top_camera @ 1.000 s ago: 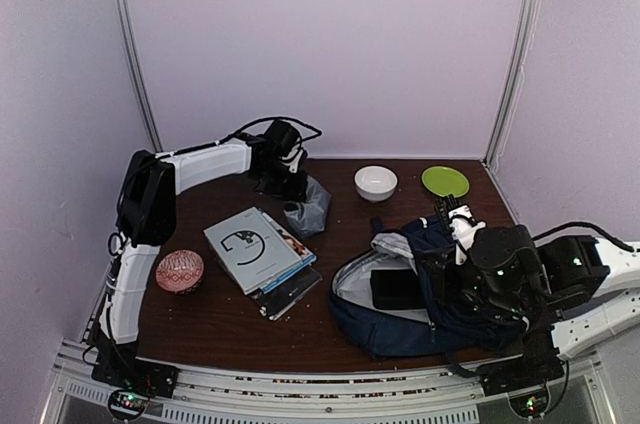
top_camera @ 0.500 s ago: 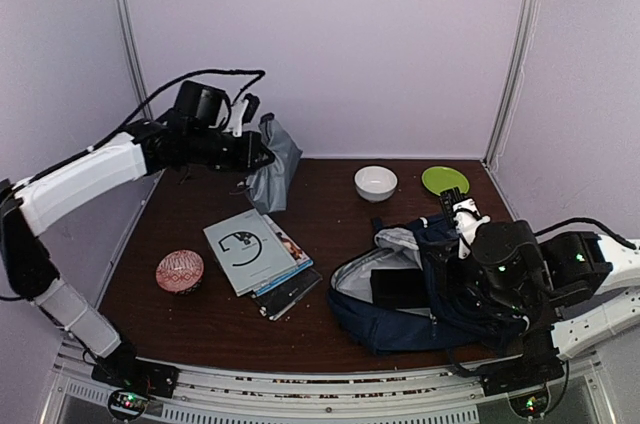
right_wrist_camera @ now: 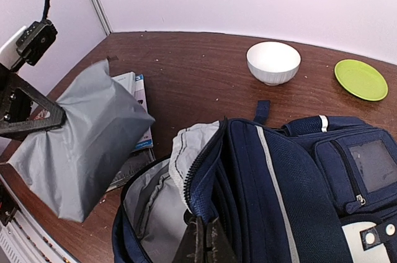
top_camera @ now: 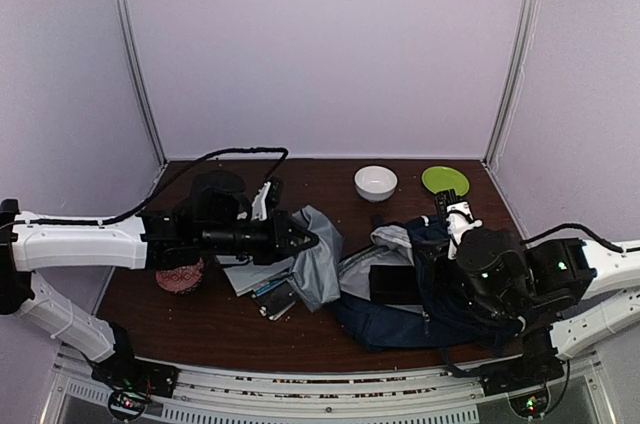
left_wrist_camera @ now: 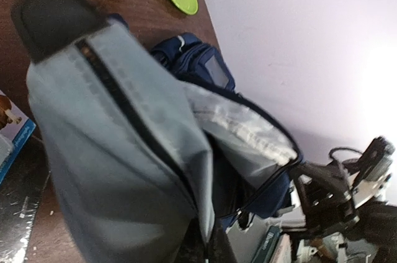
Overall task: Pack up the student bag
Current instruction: Place the stationery in the student bag.
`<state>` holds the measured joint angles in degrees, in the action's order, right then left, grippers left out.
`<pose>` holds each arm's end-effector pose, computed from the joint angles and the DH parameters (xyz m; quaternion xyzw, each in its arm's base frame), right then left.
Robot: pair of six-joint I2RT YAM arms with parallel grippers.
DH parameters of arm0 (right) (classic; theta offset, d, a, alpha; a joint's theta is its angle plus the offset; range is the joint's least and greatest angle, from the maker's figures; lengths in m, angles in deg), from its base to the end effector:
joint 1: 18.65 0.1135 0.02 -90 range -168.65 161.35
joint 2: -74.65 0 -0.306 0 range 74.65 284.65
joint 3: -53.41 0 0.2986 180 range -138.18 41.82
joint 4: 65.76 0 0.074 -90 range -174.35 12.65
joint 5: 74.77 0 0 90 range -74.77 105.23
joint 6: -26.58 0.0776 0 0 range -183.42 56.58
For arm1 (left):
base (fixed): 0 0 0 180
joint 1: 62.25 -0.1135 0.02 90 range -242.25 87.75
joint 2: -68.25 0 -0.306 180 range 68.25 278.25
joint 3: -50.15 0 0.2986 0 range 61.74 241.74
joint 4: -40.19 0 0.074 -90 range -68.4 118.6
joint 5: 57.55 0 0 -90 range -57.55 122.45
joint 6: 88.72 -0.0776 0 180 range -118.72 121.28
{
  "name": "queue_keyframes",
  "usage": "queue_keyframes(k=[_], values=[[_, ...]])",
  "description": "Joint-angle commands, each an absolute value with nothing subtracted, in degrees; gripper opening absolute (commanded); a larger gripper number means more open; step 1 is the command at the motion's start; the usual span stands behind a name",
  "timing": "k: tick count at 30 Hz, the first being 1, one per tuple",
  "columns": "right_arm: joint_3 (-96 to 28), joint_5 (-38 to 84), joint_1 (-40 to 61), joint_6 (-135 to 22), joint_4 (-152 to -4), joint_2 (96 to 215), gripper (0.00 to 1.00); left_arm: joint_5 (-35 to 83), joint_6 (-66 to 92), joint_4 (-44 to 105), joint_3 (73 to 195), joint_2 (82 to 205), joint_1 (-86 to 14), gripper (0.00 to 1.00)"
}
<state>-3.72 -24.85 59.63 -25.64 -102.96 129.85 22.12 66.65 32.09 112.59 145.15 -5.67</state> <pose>0.1002 0.2373 0.2978 -0.1410 0.8373 0.2052 0.4868 0.1969 -0.3237 0.2793 -0.0137 0.8298 -0.5198 0.2028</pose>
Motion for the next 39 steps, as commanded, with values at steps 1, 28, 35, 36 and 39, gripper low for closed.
queue_keyframes(k=[1,28,35,36,39], values=[[-1.66,-27.65,59.3,-23.09,-97.05,127.02,0.0,29.8,84.8,58.01,109.91,144.07,-4.83,0.0],[-3.23,-23.45,61.36,-30.13,-97.46,124.79,0.0,17.13,102.44,74.64,127.99,182.87,3.76,0.0],[-2.22,-22.58,61.42,-30.92,-98.95,119.68,0.0,9.75,99.74,71.01,137.52,187.57,4.08,0.0],[-2.01,-22.53,61.42,-30.99,-99.42,118.49,0.0,7.34,98.89,68.31,140.4,188.84,4.13,0.0],[-0.52,-22.19,61.4,-30.82,-99.8,115.13,0.0,2.72,97.75,67.11,147.07,192.6,4.75,0.21]])
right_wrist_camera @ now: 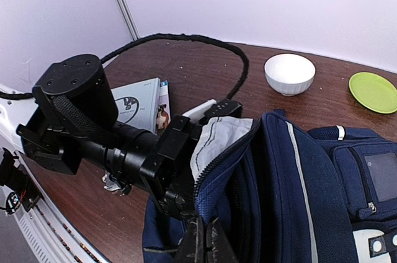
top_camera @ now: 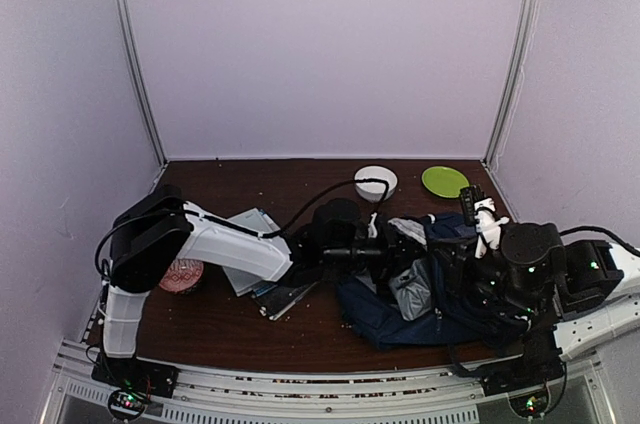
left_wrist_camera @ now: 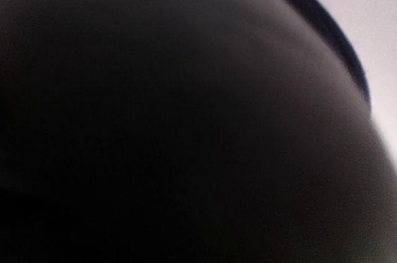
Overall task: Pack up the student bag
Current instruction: Place the stationery in the student bag, then adjust the stationery in the student bag.
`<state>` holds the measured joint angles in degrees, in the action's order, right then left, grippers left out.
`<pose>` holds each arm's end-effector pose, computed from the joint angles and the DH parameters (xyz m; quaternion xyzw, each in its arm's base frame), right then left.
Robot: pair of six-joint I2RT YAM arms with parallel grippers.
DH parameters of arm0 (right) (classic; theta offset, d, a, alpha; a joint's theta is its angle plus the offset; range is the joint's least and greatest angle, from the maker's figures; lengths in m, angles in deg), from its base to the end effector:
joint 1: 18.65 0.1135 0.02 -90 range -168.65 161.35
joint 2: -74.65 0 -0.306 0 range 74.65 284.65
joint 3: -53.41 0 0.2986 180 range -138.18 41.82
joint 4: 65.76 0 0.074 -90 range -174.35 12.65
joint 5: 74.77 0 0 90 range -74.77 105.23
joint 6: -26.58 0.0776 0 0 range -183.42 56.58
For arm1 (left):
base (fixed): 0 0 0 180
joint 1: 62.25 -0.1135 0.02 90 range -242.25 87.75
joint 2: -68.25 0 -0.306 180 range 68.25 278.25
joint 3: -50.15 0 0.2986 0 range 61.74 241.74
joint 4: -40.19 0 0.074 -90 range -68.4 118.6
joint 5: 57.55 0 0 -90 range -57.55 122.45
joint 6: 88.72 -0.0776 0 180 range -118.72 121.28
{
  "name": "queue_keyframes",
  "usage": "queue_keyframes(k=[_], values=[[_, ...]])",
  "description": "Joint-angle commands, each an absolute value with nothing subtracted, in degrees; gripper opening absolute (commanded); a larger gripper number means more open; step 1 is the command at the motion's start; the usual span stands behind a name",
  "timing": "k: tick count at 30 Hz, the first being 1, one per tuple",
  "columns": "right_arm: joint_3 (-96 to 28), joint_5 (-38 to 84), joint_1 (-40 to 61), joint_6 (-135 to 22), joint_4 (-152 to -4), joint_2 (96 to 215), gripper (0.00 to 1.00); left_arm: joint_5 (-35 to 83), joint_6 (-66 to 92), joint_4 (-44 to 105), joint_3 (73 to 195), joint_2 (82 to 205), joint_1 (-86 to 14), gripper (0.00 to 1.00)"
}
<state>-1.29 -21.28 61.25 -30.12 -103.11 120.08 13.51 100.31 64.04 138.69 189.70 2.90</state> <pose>0.0841 0.2088 0.3154 -0.1741 0.8117 0.2600 0.4932 0.2192 -0.5332 0.1891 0.1165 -0.7489 0.6513 0.0359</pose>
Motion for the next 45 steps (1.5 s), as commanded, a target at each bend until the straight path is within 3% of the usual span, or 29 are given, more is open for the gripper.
queue_keyframes(k=[1,5,6,7,20,25,27,29,30,32,36,38,45], values=[[-0.06,-22.23,61.34,-30.53,-99.69,114.45,0.0,2.29,98.32,68.37,147.58,193.39,5.03,0.3],[0.38,-22.33,61.42,-29.41,-100.42,114.65,0.0,3.26,96.88,69.09,144.68,191.59,5.34,0.69],[0.37,-22.36,61.42,-29.34,-100.45,114.91,0.0,4.42,95.86,68.6,142.89,189.99,5.34,0.92],[0.26,-22.55,61.42,-29.32,-100.51,115.29,0.0,5.73,94.83,67.79,140.86,188.27,5.29,0.97],[-1.66,-25.97,61.55,-29.59,-101.08,115.36,0.0,9.18,91.97,65.82,126.79,176.74,5.16,0.98],[-1.39,-25.66,61.62,-28.9,-101.34,114.86,0.0,14.68,86.1,57.22,121.04,169.63,4.95,0.98],[-1.08,-25.5,61.7,-28.74,-100.99,114.65,0.0,17.58,83.76,52.85,119.55,168.35,3.89,0.92],[-0.81,-25.09,61.74,-28.59,-100.4,114.77,0.0,17.18,82.39,51.19,120.75,170.22,2.77,0.74],[-0.79,-24.8,61.69,-28.6,-100.05,115.09,0.0,16.41,81.76,50.56,122.47,171.98,2.51,0.58],[-1.22,-24.1,61.69,-28.61,-100.07,116.01,0.0,14.9,80.14,48.72,127.52,176.02,2.36,0.36],[-2.72,-22.45,62.15,-28.68,-100.57,117.29,0.0,12.09,78.75,45.1,138.39,184.02,2.51,0.06],[-3.66,-21.06,62.38,-29.14,-100.44,117.65,0.0,11.28,78.76,44.49,142.21,187.3,2.53,0.0],[-7.07,-13.86,63.26,-30.89,-99.58,117.98,0.0,6.56,81.29,52.38,152.54,196.83,2.49,0.0]])
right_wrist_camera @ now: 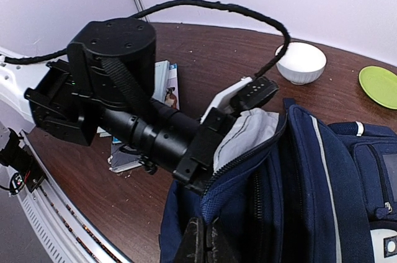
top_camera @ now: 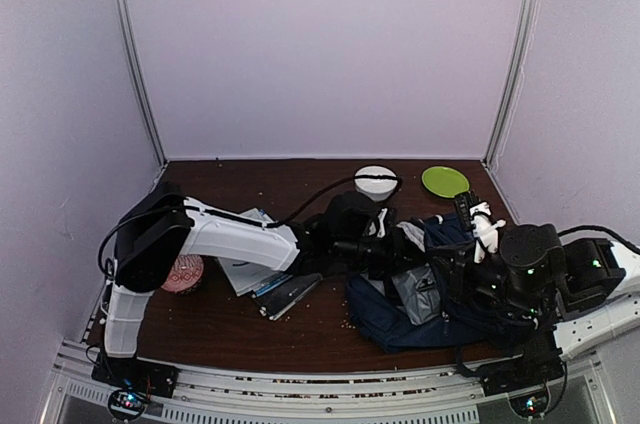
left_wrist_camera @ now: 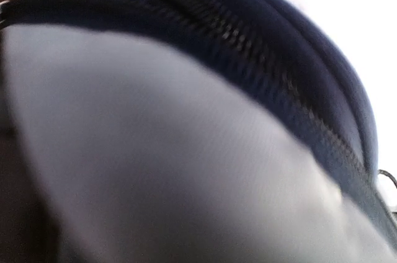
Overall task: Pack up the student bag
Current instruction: Adjust the stationery in the student bag.
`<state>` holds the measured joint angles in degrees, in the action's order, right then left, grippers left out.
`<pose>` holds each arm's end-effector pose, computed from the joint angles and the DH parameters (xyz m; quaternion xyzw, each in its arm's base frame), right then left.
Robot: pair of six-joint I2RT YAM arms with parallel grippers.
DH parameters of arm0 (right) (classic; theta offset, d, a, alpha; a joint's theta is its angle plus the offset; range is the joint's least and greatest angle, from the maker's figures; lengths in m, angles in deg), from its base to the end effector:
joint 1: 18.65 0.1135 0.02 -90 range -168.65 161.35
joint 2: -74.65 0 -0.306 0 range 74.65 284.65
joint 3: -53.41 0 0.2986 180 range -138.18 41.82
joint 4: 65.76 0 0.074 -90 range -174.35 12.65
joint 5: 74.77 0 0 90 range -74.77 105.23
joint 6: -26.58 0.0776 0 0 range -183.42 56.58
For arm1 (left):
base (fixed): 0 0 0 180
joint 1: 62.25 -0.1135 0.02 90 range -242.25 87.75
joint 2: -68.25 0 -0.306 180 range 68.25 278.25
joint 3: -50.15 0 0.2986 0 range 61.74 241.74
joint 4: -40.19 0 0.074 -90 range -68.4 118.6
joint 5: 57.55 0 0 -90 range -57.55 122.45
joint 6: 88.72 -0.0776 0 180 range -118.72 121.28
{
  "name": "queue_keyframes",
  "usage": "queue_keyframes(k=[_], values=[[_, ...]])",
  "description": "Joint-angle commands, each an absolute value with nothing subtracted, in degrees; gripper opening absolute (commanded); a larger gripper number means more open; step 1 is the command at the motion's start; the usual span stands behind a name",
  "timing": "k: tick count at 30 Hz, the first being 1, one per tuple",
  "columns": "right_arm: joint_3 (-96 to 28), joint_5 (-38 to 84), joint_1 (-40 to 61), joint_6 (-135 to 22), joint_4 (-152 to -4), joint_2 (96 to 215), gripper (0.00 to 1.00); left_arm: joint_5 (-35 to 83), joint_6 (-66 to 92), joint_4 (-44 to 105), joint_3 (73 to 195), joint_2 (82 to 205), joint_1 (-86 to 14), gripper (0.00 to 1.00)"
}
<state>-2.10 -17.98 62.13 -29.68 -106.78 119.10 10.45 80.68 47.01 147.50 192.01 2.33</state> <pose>0.0764 0.2054 0.3157 -0.2000 0.8179 0.2695 0.4674 0.2291 -0.5499 0.1862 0.0056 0.8096 -0.5864 0.0267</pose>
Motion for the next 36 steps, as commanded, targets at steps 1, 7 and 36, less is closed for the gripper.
queue_keyframes(k=[1,7,36], values=[[-7.21,-13.11,63.34,-30.97,-99.09,117.72,0.0,5.59,81.68,53.71,154.69,198.24,2.51,0.0],[-5.43,-16.22,63.8,-31.12,-98.35,114.96,0.0,3.94,82.38,57.81,156.93,200.8,2.44,0.47],[-4.39,-25.75,63.89,-29.51,-103.46,116.62,0.0,25.07,63.67,23.8,124.99,164.99,0.15,0.98]])
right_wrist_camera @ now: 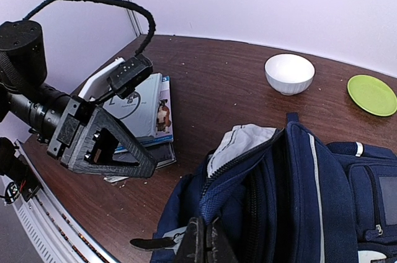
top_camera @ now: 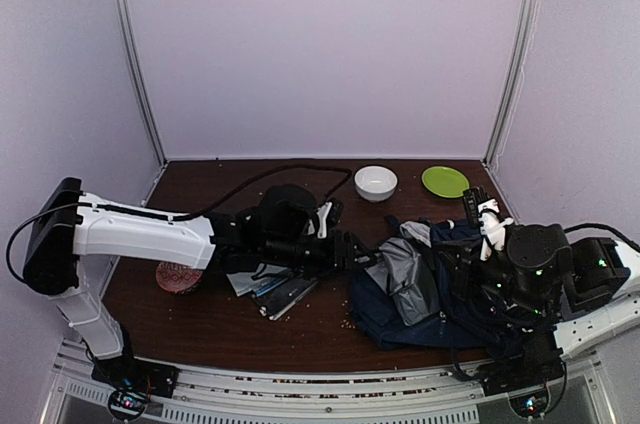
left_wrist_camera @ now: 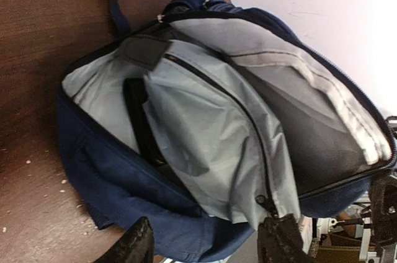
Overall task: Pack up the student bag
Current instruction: Adjust the stationery in the student bag.
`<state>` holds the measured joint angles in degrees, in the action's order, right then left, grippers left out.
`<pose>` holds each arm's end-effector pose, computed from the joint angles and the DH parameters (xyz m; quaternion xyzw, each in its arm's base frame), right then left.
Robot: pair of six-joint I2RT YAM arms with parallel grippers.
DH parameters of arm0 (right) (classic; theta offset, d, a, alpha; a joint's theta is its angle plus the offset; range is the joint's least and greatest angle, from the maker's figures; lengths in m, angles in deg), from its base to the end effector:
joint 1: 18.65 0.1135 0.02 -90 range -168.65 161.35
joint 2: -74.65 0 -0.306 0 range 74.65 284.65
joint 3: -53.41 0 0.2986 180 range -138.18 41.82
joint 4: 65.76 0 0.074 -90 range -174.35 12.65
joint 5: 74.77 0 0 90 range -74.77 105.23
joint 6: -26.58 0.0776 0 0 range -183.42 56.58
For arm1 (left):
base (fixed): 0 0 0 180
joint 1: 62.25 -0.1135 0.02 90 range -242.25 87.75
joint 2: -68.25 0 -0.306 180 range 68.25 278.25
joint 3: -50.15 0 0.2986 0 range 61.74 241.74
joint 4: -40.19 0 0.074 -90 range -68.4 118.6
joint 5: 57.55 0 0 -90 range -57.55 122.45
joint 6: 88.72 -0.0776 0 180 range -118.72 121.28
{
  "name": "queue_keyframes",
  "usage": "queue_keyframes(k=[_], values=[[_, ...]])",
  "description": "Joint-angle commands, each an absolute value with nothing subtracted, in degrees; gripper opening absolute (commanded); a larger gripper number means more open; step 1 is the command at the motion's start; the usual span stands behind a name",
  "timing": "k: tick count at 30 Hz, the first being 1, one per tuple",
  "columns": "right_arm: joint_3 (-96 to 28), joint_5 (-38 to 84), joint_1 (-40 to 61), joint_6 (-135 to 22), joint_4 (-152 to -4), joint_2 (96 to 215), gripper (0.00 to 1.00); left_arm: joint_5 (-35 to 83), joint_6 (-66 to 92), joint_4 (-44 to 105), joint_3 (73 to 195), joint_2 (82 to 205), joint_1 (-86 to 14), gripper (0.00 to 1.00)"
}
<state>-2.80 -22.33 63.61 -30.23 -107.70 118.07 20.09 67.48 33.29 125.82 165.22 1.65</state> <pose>0.0748 0.1990 0.3239 -0.1907 0.8104 0.2571 0.4907 0.1907 -0.4270 0.2380 0.0382 0.8540 -0.5019 0.1316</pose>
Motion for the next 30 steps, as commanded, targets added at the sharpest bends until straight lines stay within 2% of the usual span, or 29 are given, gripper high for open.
queue_keyframes(k=[1,10,26,28,30], values=[[-4.39,-25.67,63.89,-29.4,-103.67,116.58,0.0,25.42,63.45,21.99,125.31,165.8,-0.18,0.98],[-4.42,-24.93,63.93,-28.83,-103.89,116.84,0.0,24.9,60.01,13.31,136.2,176.47,-1.01,0.98],[-3.66,-23.89,63.89,-28.61,-102.61,118.57,0.0,21.38,61.64,16.36,143.14,186.33,-1.25,0.98],[-3.76,-23.75,63.9,-28.61,-102.49,118.68,0.0,21.18,61.03,14.89,144.14,188.57,-1.25,0.89],[-3.92,-23.55,63.95,-28.65,-102.56,118.63,0.0,21.86,62.32,17.28,140.94,188.56,-1.25,0.68]])
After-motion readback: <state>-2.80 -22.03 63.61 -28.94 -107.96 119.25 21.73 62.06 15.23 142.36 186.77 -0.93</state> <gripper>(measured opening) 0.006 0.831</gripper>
